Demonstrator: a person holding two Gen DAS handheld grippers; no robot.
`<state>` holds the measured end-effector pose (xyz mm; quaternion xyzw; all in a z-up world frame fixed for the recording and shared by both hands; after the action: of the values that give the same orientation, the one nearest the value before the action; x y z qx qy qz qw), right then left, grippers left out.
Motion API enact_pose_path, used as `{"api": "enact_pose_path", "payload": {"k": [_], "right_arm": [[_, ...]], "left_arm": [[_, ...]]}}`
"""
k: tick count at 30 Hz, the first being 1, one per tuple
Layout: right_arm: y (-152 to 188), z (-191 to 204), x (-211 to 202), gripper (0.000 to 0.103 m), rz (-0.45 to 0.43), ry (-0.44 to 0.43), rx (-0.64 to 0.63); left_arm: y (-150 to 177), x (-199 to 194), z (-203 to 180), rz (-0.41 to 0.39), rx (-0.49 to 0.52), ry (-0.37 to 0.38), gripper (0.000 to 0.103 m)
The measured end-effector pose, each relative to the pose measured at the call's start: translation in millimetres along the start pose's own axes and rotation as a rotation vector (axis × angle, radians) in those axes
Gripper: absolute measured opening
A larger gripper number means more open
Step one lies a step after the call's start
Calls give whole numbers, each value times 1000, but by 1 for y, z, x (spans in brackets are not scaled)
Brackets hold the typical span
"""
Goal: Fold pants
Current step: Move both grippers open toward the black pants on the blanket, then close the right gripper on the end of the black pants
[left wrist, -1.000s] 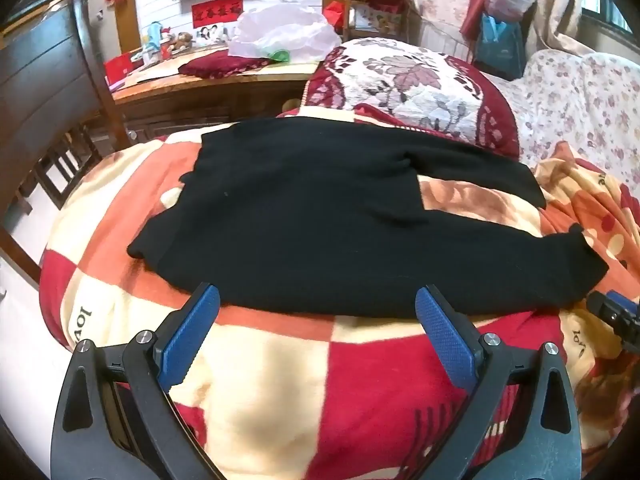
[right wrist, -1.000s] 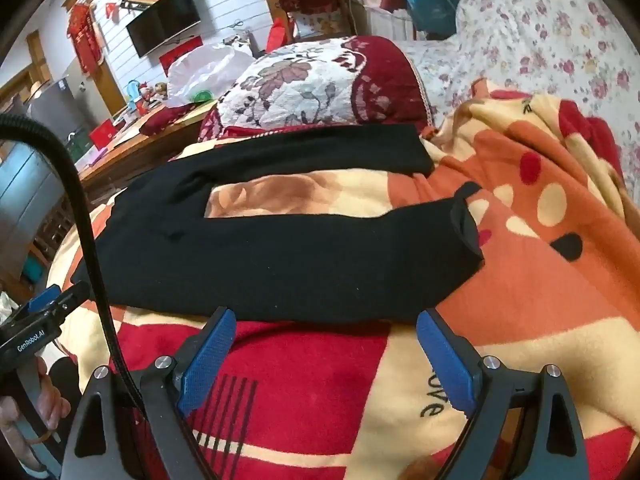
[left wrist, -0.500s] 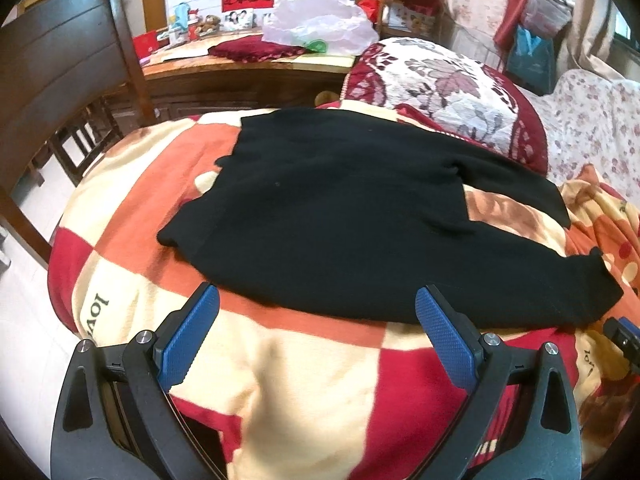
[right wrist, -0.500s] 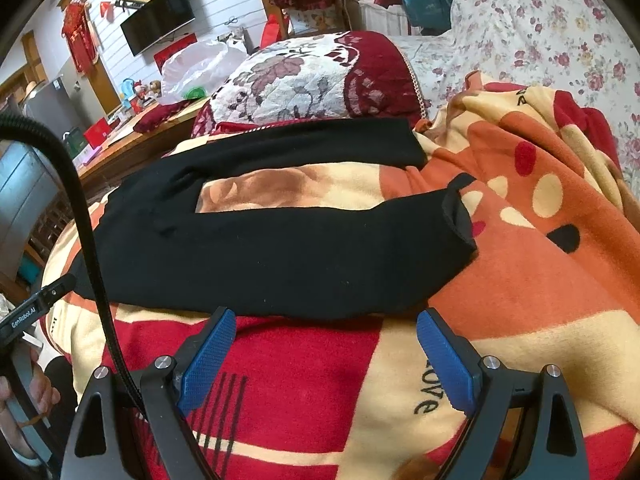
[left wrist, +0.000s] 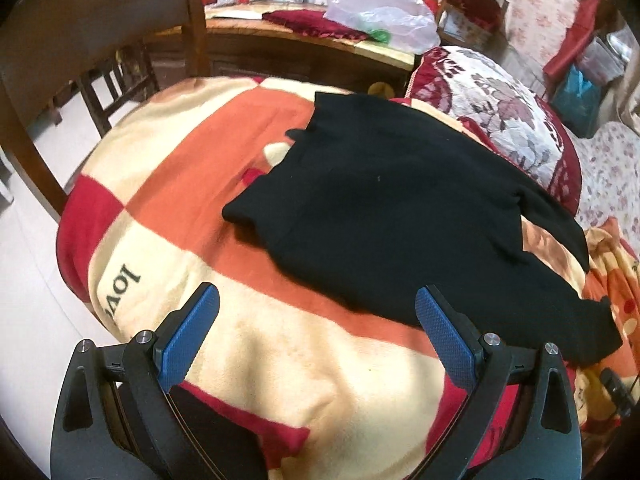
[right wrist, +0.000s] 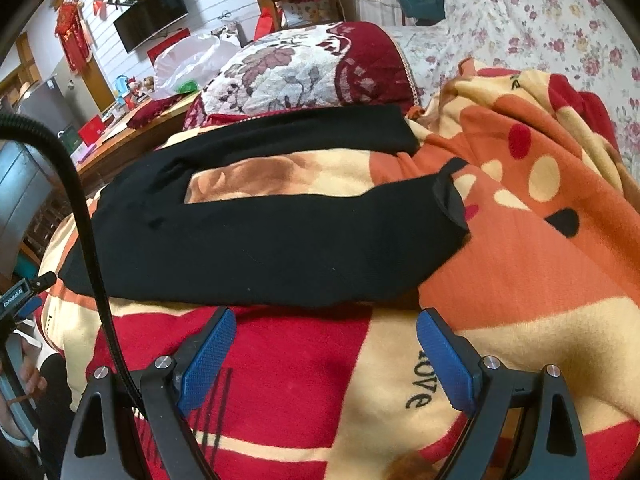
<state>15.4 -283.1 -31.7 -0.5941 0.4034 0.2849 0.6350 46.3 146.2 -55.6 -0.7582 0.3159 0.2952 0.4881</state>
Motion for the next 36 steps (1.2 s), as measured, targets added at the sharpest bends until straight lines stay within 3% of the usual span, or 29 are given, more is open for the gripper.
{"api": "enact_pose_path", "payload": {"k": [12, 22, 28, 36], "right_arm": [[3, -1, 8, 92, 25, 9, -4], [-12, 6, 10, 92, 19, -21, 6], [-58, 9, 12, 92, -15, -58, 19], [-127, 10, 39, 92, -37, -56, -17]], "left_arm": [[-6, 17, 7, 20, -68, 2, 99], [-19, 15, -8, -5, 23, -21, 99], [-49, 15, -32, -25, 86, 30, 99], [-90, 39, -64, 19, 154, 121, 99]]}}
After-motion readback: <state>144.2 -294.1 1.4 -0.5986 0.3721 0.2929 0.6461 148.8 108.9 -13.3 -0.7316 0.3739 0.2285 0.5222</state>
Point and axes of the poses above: each gripper's, at about its wrist camera, not at the fingertips, and x roughly the way its jaws point, z to its left, y to its underside, the point moved 4 cm from there along x, roughly the way its jaws point, and after that the axes turned 14 degrees about y, right-handed, at the moved point
